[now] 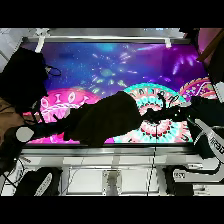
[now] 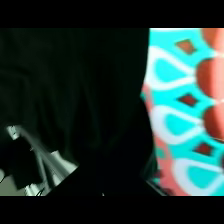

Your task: Fold the clothes and pants, and hang the long-sleeved shirts on hangers.

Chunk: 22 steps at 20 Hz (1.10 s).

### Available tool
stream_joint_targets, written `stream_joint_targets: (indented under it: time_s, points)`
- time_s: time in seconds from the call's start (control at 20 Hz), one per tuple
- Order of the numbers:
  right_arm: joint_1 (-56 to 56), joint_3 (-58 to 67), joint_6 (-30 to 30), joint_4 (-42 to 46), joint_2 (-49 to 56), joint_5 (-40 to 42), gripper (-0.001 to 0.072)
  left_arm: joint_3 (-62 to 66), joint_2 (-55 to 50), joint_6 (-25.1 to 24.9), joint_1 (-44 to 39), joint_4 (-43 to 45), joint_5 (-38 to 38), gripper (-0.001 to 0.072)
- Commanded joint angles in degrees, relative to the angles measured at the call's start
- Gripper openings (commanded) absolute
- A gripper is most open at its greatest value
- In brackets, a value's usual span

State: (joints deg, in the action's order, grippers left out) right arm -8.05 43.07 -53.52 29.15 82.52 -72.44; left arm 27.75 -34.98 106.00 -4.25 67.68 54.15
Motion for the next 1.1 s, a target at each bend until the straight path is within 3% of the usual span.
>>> stream_joint_targets:
  time_s: [0.0, 0.2, 0.35, 0.5, 0.7, 0.9, 1.05]
  points:
    - [-0.52, 3.93, 1.97, -1.49, -2.34, -11.04, 0.0001, 2.38, 0.04, -2.58, 0.07, -0.02, -0.61, 0.0024]
    - [-3.63, 17.27, 0.2, -1.25, -10.6, -18.05, 0.0001, 14.8, -0.11, -9.7, 0.07, 0.0, -6.64, 0.0023]
    - [-5.46, 33.38, -5.53, -0.09, -14.82, -8.61, -0.0001, 26.36, -3.85, -12.22, 0.07, 0.44, -15.23, 0.0022]
    - [-5.01, 49.51, -10.56, 0.02, -12.52, 3.39, -0.0003, 41.11, -14.34, -13.4, 0.07, 0.83, -15.85, 0.0022]
    - [-6.69, 72.83, -14.86, 0.2, -4.59, 0.33, -0.0003, 66.29, -27.32, -13.49, 0.07, 0.81, -15.5, 0.0022]
    - [-9.81, 78.75, -15.02, 1.99, -5.05, 0.24, -0.0001, 74.36, -27.34, -17.05, 0.07, 0.85, -6.08, 0.0022]
    - [-10.27, 76.08, -13.35, 4.98, -6.95, -9.99, -0.0002, 70.27, -23.78, -17.09, 0.04, 5.64, 7.85, 0.0022]
